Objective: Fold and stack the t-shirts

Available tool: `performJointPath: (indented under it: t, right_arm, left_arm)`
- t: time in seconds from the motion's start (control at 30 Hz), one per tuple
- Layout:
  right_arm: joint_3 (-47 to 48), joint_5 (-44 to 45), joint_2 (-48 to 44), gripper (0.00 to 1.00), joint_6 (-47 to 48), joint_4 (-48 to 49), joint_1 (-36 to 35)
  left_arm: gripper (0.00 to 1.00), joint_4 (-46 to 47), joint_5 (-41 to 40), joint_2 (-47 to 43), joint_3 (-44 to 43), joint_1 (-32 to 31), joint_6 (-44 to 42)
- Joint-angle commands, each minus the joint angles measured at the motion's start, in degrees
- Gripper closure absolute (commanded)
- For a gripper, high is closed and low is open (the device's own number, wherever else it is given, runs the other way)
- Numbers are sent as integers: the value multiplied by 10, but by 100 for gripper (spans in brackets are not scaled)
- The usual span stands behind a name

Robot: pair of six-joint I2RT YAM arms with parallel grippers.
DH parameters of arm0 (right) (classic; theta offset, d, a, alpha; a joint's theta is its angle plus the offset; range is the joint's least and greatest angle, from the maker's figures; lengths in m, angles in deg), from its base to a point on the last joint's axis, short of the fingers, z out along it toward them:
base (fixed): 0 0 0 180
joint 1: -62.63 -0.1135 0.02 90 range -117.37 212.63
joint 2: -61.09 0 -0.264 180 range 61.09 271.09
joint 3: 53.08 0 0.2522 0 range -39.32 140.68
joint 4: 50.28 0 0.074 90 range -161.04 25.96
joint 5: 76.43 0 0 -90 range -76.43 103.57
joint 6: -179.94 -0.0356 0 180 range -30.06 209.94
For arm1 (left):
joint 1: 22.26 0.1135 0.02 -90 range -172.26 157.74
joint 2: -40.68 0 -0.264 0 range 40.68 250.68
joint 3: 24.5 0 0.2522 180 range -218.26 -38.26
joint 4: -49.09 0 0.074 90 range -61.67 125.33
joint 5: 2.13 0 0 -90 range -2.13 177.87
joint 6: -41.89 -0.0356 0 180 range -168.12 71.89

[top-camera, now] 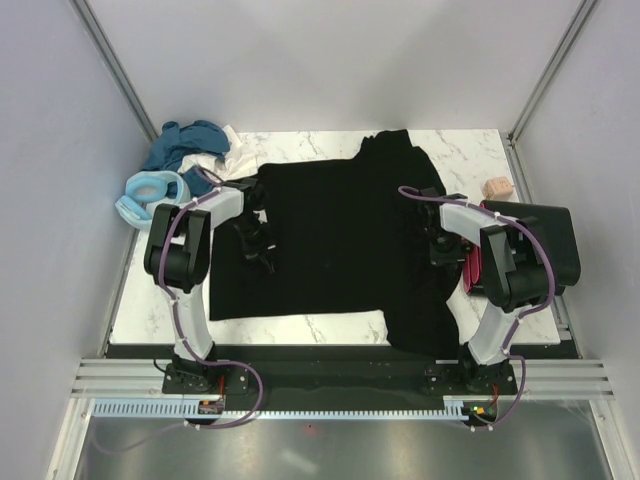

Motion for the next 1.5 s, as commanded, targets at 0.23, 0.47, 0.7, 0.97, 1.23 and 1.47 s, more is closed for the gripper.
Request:
performJointPath:
  t: [0.23, 0.47, 0.7, 0.97, 1.23, 1.47]
  right_arm:
    - [29, 47, 3, 100, -10, -19, 18]
    - [74, 16, 9, 97, 4, -27, 18]
    - [133, -44, -103, 78, 5, -8, 15]
    - [23, -87, -211, 78, -15, -32, -38]
    - [-29, -125, -298, 66, -46, 13, -67]
    - [178, -122, -217, 59, 13, 86, -51]
  left_arm:
    - [98, 25, -59, 31, 17, 79, -8]
    - [98, 44, 2, -2, 20, 71, -29]
    - [98, 81, 97, -96, 47, 58, -33]
    - [98, 83, 102, -224, 103, 31, -23]
    - [96, 86, -18, -292, 116, 32, 9]
    - [86, 105, -143, -283, -50, 35, 88]
